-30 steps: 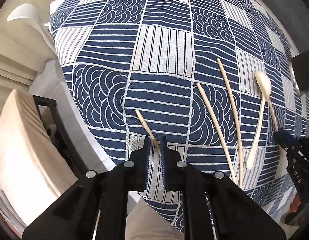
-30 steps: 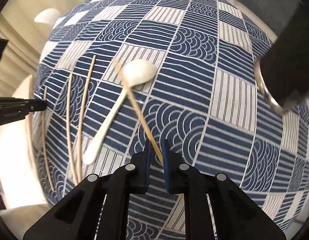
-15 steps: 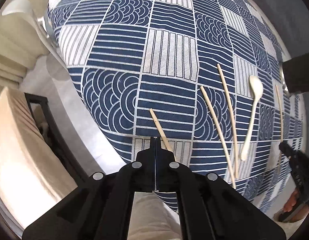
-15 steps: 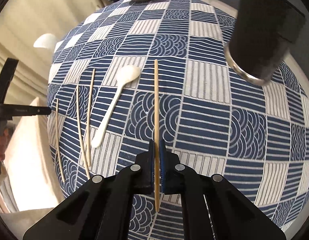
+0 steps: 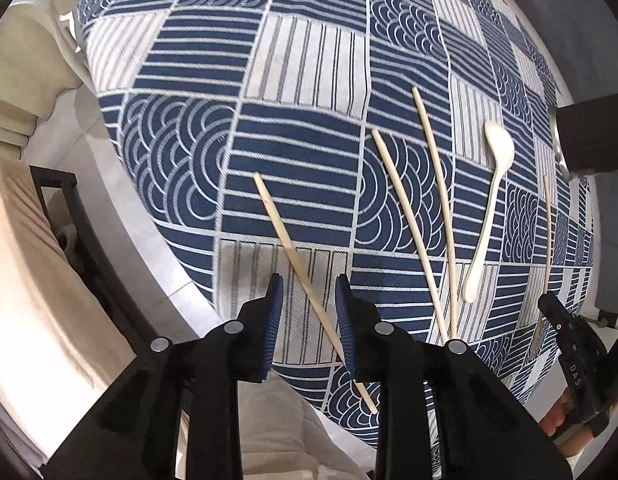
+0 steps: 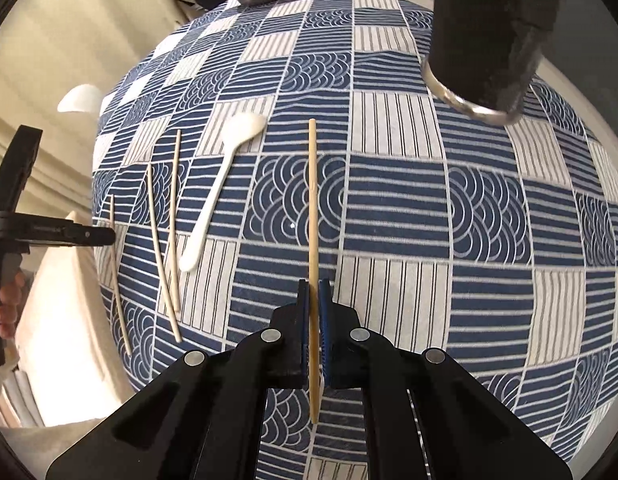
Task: Organize utensils
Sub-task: 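Lift both held chopsticks upright and carry them over the black holder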
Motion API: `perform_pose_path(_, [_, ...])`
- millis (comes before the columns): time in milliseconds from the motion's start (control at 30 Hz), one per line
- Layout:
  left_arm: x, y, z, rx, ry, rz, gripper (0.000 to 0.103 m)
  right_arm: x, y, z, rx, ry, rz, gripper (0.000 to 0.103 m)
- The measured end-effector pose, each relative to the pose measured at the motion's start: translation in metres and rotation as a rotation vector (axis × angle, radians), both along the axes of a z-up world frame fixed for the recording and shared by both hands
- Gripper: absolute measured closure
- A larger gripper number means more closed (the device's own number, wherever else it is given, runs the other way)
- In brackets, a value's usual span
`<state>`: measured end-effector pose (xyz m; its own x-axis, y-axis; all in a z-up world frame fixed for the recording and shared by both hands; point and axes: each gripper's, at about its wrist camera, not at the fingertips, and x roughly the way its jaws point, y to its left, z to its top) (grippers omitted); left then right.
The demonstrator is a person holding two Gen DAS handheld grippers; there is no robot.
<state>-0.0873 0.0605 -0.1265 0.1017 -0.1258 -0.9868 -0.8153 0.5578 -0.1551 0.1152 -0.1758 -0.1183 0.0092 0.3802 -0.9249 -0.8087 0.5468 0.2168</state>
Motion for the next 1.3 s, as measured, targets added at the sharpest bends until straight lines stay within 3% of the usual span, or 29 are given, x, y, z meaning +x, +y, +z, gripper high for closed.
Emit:
perform_pose_path(67, [0.007, -0.004, 0.001, 0.039, 0.022, -0.029, 0.076, -0.004, -0.003, -0.003, -0.011, -0.005, -0.003, 0.098])
perform_pose_path(133, [0.021, -0.015, 0.0, 0.084, 0.066, -0.072, 0.093, -0.007, -0.006, -0.005, -0.018, -0.008, -0.002, 0.098])
perform_pose_path(233, [0.024, -0.019, 0.001, 0.107, 0.078, -0.098, 0.097, -0.009, -0.01, -0.006, -0.021, -0.009, -0.008, 0.098])
perform_pose_path(467, [0.008, -0.017, 0.004, 0.092, 0.078, -0.131, 0.098, -0.004, -0.033, 0.01, 0.051, 0.004, -0.079, 0.098])
perform_pose_path(567, [-0.009, -0.006, 0.02, 0.097, 0.059, -0.135, 0.098, 0.0, -0.044, 0.021, 0.09, 0.002, -0.115, 0.098])
perform_pose_path(767, [-0.009, 0.004, 0.054, 0.132, 0.01, -0.16, 0.098, 0.005, -0.06, 0.044, 0.154, -0.029, -0.174, 0.098])
perform_pose_path(1067, [0.025, 0.002, 0.095, 0.233, -0.034, -0.267, 0.098, 0.009, -0.09, 0.083, 0.23, -0.106, -0.261, 0.098])
perform_pose_path(1300, [0.059, -0.006, 0.124, 0.268, -0.096, -0.327, 0.098, 0.016, -0.102, 0.117, 0.264, -0.166, -0.287, 0.098])
